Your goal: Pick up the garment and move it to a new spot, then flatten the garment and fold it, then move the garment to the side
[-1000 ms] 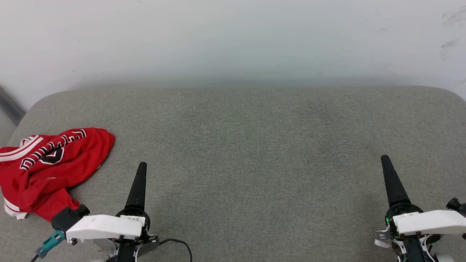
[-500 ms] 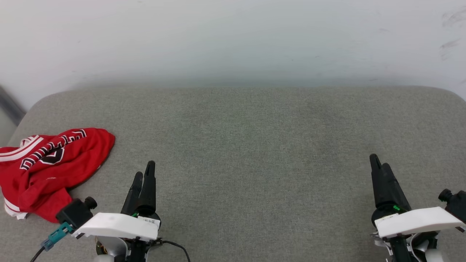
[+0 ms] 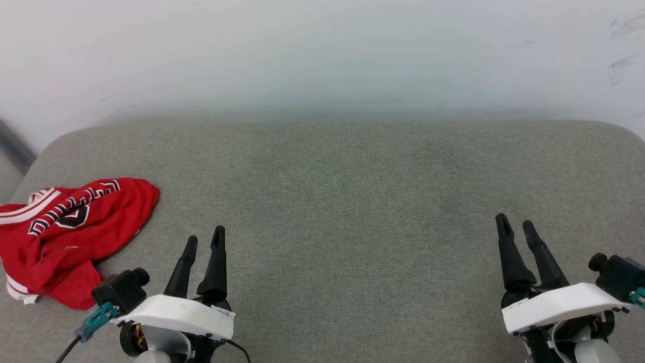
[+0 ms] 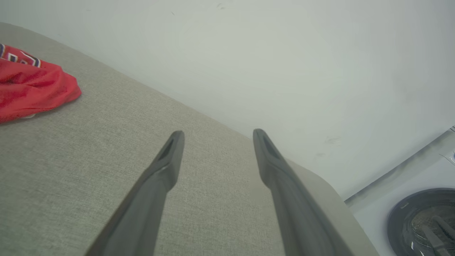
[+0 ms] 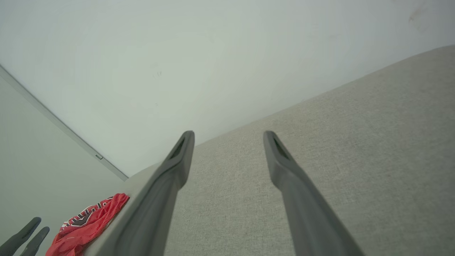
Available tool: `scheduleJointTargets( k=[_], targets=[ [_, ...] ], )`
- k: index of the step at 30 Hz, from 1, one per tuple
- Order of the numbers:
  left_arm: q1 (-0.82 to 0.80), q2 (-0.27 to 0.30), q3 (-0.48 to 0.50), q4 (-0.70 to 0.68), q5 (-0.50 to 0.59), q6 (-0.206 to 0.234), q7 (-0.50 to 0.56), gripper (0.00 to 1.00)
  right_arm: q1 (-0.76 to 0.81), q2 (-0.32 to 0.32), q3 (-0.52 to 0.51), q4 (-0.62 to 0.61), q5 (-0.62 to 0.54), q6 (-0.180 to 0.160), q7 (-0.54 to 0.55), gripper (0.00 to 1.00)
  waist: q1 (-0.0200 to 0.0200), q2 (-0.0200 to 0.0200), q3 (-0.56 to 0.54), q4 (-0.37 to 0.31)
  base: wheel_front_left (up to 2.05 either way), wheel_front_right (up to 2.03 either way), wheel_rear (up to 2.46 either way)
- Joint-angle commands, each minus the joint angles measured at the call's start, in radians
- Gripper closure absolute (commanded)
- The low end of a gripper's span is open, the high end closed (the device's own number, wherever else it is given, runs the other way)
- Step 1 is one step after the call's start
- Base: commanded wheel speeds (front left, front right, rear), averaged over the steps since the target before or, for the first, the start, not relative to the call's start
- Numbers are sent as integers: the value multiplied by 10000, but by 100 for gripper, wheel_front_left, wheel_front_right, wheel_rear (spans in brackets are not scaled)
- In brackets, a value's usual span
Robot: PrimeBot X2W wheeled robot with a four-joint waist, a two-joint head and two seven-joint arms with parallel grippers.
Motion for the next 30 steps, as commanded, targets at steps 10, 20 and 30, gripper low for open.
scheduleJointTargets(
  k=[10, 20, 30],
  targets=[
    [-114, 113, -40, 30, 1757, 274, -331, 0, -127, 21, -97, -462, -1842, 3, 218, 0, -1, 0, -20, -12, 0, 0, 0],
    [-128, 207, -108, 179, 2952, 448, -574, 0, 38, 90, -344, -708, -3128, 2, 388, 0, -1, 0, -20, -10, 0, 0, 0],
    [-118, 237, -141, 312, 3845, 543, -803, 0, 141, 118, -426, -884, -4121, 2, 433, 0, -1, 0, -61, -21, 0, 0, 0]
  ],
)
